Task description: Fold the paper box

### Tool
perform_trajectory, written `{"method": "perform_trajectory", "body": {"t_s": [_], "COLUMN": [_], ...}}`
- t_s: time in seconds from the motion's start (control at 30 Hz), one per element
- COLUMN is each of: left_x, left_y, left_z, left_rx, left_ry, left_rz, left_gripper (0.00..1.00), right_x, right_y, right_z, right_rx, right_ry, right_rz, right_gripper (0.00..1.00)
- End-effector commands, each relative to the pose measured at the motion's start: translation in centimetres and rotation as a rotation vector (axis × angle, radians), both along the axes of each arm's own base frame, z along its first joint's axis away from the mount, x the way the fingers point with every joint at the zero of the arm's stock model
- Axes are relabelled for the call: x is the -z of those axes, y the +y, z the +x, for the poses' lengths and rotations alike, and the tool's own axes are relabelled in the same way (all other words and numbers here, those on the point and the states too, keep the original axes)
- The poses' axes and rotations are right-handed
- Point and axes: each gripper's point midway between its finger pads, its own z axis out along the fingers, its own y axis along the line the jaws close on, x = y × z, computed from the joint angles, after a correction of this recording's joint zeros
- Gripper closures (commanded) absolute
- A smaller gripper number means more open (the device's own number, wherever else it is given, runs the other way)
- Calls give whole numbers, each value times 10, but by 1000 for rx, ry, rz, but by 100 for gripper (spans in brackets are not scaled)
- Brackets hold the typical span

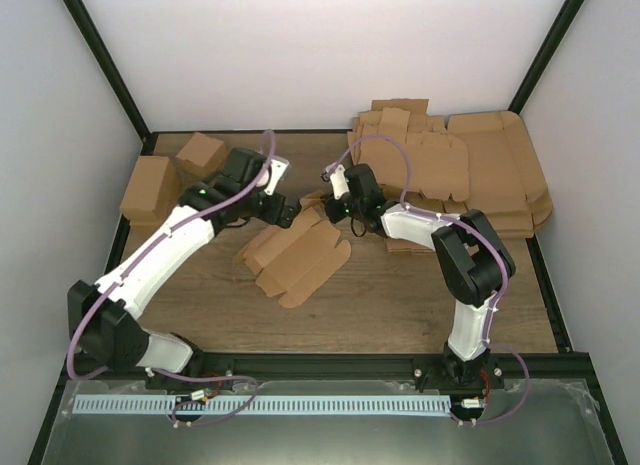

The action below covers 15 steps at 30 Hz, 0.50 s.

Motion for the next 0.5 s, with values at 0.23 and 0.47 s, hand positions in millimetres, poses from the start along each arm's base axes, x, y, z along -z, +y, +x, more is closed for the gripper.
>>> {"method": "perform_trajectory", "body": {"t_s": [0.23, 0.47], "left_x": [16, 41], "left_y": [28, 38], "left_z": [7, 7], "left_rx": [-24, -31], "left_ry": [254, 249], "left_rz": [-358, -300], "left_gripper": [0, 0], "right_x": [-19, -19], "right_y": [6, 16], "right_z": [-5, -10], "right_rx": [-22, -41], "right_ry": [-62, -47], "right_rz": [-25, -35], "right_gripper": [93, 92]}}
